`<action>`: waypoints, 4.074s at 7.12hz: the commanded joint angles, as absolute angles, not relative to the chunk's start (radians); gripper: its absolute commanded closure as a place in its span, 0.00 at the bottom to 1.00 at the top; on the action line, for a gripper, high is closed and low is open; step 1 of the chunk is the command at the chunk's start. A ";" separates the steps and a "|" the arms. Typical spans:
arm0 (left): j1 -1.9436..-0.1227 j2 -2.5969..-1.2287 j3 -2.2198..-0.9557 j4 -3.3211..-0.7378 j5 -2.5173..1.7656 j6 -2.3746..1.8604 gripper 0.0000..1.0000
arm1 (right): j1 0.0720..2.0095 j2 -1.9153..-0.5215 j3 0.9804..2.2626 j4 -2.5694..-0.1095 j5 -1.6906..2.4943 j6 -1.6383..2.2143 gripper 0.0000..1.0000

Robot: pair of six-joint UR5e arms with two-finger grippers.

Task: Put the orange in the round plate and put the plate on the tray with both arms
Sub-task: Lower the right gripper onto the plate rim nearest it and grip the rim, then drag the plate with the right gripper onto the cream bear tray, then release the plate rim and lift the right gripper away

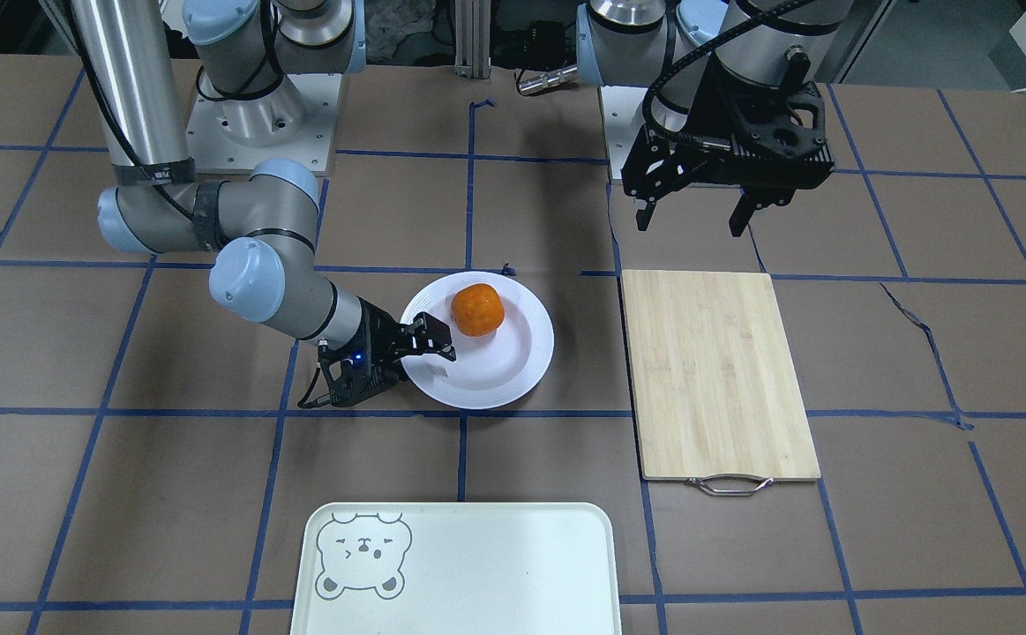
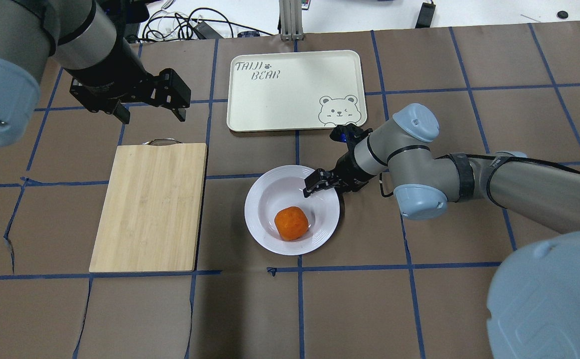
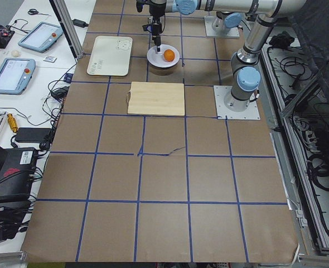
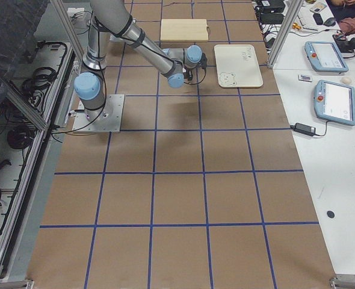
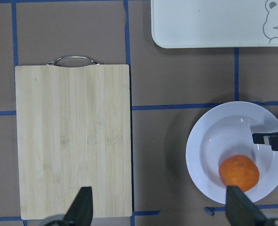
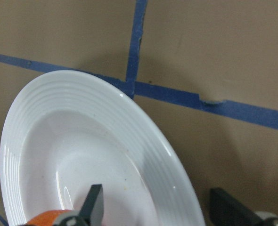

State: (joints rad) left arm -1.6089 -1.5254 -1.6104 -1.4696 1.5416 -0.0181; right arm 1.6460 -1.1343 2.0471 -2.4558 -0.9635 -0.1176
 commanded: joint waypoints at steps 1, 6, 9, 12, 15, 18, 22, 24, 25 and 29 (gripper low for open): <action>-1.608 -1.525 -1.611 -1.471 1.543 -0.017 0.00 | 1.646 -1.135 2.048 -2.459 -0.928 -0.118 0.31; -1.606 -1.523 -1.611 -1.471 1.548 -0.017 0.00 | 1.646 -1.135 2.042 -2.462 -0.931 -0.123 1.00; -1.606 -1.520 -1.611 -1.471 1.546 -0.017 0.00 | 1.643 -1.144 2.022 -2.465 -0.925 -0.123 1.00; -1.606 -1.522 -1.611 -1.471 1.545 -0.015 0.00 | 1.625 -1.150 1.982 -2.525 -0.872 -0.118 1.00; -1.608 -1.514 -1.614 -1.471 1.552 -0.015 0.00 | 1.592 -1.093 1.786 -2.507 -0.835 0.071 1.00; -1.605 -1.516 -1.614 -1.470 1.542 -0.015 0.00 | 1.562 -0.852 1.442 -2.494 -0.834 0.169 1.00; -1.605 -1.516 -1.615 -1.471 1.540 -0.015 0.00 | 1.563 -0.689 1.267 -2.468 -0.867 0.178 1.00; -1.605 -1.516 -1.615 -1.470 1.540 -0.015 0.00 | 1.563 -0.687 1.282 -2.467 -0.907 0.176 1.00; -1.605 -1.516 -1.615 -1.471 1.540 -0.015 0.00 | 1.562 -0.689 1.296 -2.468 -0.907 0.175 0.92; -1.605 -1.516 -1.615 -1.470 1.540 -0.015 0.00 | 1.562 -0.712 1.299 -2.468 -0.930 0.164 0.00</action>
State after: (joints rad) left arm -1.6046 -1.5156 -1.6153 -1.4706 1.5401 -0.0153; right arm 1.5618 -0.7024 1.2986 -2.4681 -0.9276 0.1723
